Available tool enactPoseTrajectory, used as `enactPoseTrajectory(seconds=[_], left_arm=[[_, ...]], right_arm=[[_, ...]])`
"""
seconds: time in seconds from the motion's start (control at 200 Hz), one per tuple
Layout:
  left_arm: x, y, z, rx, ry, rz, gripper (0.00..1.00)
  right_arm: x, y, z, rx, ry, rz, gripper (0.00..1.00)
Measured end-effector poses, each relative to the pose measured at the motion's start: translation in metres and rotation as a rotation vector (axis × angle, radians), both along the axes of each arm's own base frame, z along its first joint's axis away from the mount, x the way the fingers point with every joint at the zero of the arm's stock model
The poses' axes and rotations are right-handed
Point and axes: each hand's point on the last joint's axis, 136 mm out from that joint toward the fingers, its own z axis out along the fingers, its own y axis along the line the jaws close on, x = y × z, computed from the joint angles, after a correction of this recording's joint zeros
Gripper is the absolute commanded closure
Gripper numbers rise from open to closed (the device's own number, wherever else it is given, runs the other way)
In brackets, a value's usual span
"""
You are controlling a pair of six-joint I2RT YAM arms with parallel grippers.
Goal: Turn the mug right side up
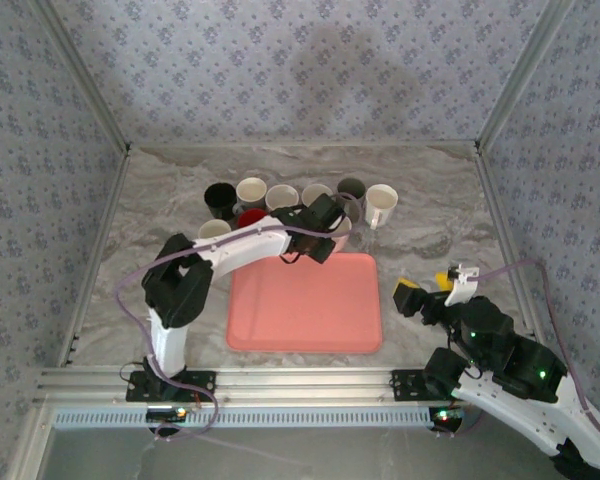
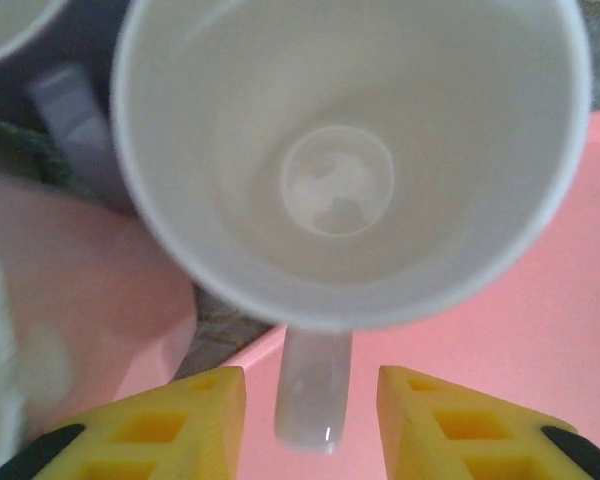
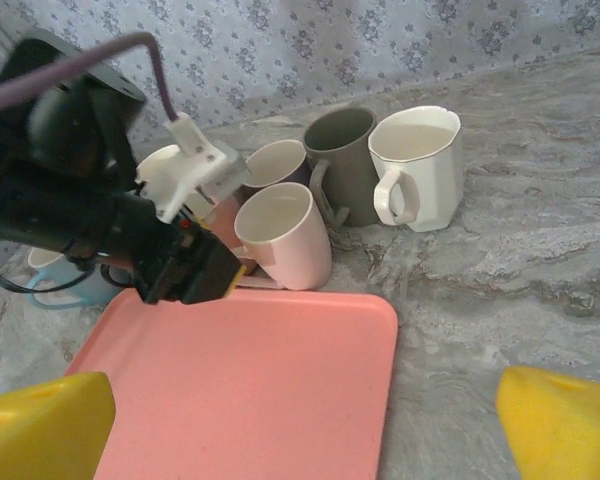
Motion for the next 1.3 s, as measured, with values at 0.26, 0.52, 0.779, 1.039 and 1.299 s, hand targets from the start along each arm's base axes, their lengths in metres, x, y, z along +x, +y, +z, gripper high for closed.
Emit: enactPoseTrajectory(seconds=[0.26, 0.52, 0.779, 1.039, 1.299], left_arm=[[-0.032, 0.032, 0.101, -0.239, -0.175, -0.02, 0.33], [-0.043, 0.104, 0.17, -0.448, -0.345, 0.063, 0.0], [-0.019, 0.261, 0.159, -0.457, -0.52, 0.572, 0.0], [0.002, 0.362, 0.087, -0.206, -0.671, 0.816, 0.01], [-0.01, 0.425, -0.012, 0.017, -0.554, 0.964, 0.01]], right_arm=[[-0.004, 0.003, 0.008, -0.01, -0.01, 0.041, 0.0], [0.015, 0.035, 0.014, -0.172, 0.0, 0.104, 0.0], [0.065, 0.046, 0.022, -0.397, -0.089, -0.015, 0.0], [0.136, -0.025, 0.001, -0.435, -0.037, -0.36, 0.0], [0.149, -0.107, -0.083, -0.484, 0.045, -0.64, 0.0]])
